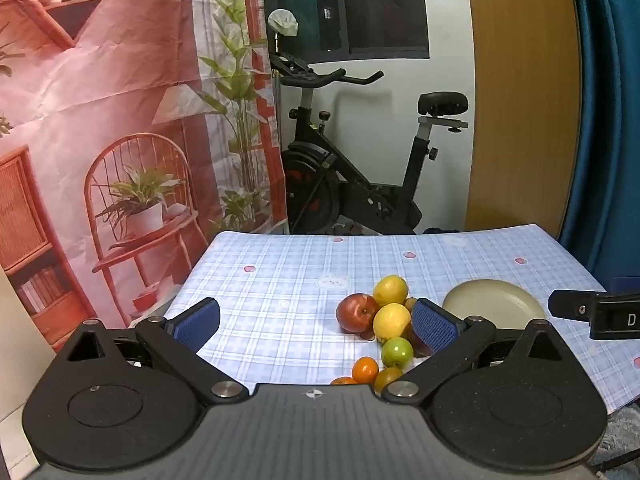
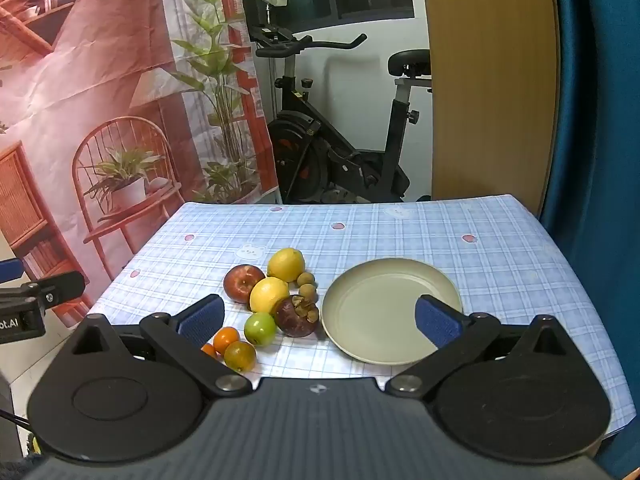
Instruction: Organize fruits
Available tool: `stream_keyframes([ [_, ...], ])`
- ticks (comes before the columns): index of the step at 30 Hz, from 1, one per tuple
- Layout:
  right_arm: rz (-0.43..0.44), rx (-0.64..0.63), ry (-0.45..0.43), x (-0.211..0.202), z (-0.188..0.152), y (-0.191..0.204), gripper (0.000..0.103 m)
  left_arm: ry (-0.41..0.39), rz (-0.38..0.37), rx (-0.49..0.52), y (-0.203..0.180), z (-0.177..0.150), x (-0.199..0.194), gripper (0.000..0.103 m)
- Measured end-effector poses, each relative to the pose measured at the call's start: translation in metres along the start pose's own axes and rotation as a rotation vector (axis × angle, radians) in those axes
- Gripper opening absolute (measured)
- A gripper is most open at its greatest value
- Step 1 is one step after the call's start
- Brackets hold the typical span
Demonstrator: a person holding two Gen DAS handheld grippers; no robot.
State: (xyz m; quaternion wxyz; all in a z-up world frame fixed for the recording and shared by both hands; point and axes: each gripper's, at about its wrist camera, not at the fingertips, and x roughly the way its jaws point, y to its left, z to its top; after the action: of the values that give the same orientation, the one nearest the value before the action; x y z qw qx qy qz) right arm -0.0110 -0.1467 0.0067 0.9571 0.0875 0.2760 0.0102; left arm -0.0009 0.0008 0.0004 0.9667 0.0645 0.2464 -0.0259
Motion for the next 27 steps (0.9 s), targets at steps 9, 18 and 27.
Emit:
stream_keyframes([
  [9,-0.008,-0.004,-0.007,-0.0006,-0.0006,-0.0003,0.103,-0.022,-0.008,-0.001,0.0013,0.0035,-0.0072,0.103],
  [18,-0.014,-0.005,-0.019,-0.0056,0.0009,0.0018,0.103,-0.034,0.001,0.004,-0.002,-0.0027,-0.0055,0.103],
  [27,-0.022,-0.011,-0.027,-0.0056,0.0017,-0.0004,0.103,-0.038,0.001,0.003,-0.0021,-0.0018,-0.005,0.103],
])
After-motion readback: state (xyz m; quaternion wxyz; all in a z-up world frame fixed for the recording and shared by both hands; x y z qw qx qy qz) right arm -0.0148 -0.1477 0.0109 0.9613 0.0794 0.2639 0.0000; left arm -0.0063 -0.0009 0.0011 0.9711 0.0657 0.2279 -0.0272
